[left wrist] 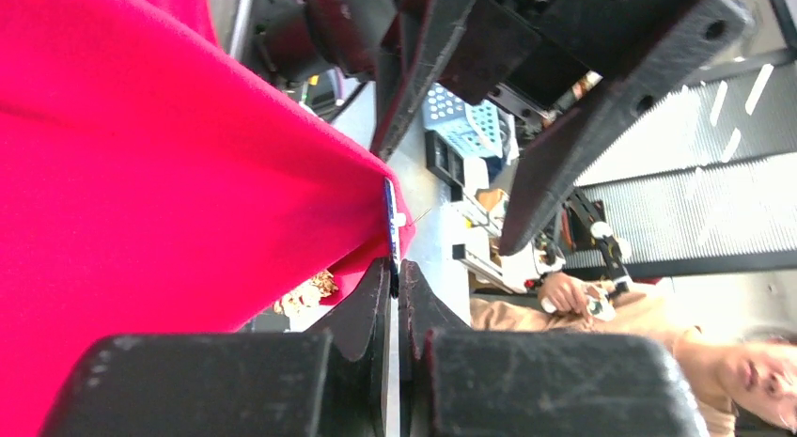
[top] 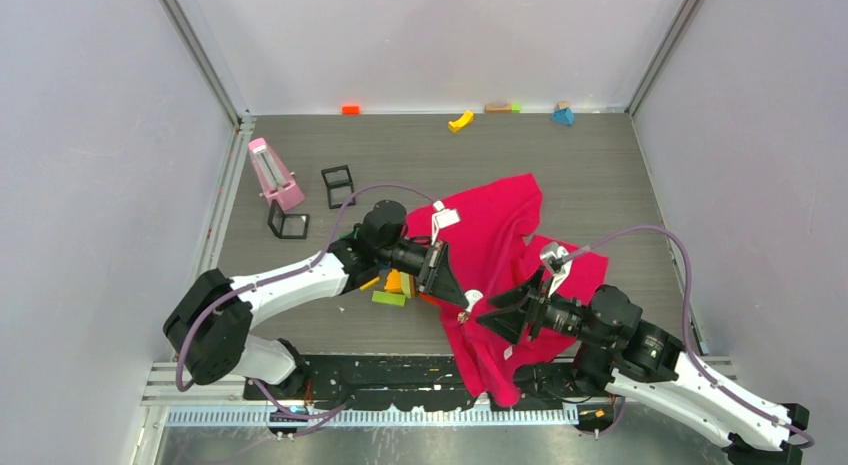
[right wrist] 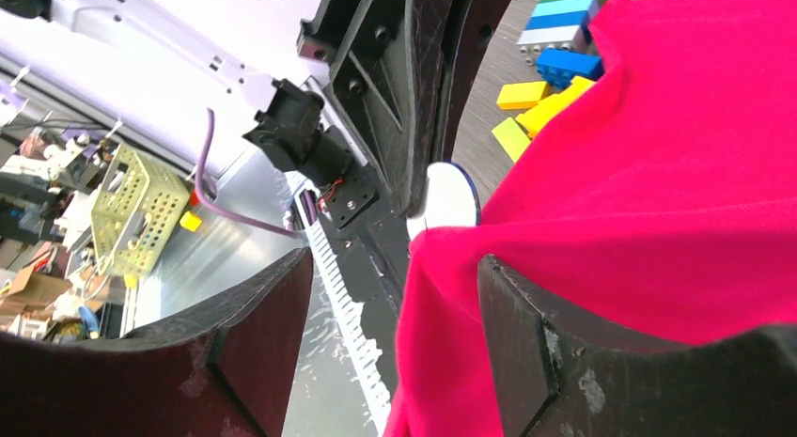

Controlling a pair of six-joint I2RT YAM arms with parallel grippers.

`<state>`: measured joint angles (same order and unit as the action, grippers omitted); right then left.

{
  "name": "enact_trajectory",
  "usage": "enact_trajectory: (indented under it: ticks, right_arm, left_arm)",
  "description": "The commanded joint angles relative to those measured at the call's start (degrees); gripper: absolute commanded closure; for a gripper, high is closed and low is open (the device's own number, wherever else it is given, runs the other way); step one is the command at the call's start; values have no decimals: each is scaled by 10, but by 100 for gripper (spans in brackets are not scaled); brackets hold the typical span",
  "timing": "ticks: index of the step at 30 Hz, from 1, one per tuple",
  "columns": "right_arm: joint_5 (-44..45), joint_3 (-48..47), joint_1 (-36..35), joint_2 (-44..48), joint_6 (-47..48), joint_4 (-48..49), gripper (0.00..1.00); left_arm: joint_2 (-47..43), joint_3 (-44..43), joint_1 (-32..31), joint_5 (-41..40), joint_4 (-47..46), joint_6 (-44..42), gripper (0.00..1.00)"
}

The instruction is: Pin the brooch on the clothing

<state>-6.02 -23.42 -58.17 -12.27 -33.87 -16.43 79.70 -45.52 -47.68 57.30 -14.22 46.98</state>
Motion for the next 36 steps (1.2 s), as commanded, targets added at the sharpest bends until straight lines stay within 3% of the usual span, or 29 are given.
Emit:
enact_trajectory:
  ticks: [1,10,25,36]
  right_arm:
    - [-51,-22,-4,16,26,27,30]
    - [-102,-30,-4,13,21,34,34]
    - [-129,-15,-4,-94,-8,208,39]
    - [-133,-9,-4,-122,-13,226,53]
  left_arm:
    - [-37,8,15,121,-105,50,100]
    - [-64,21,29,166,-114,48,100]
    - [-50,30,29,197,-141,59,100]
    - [-48,35,29,200,-170,79,100]
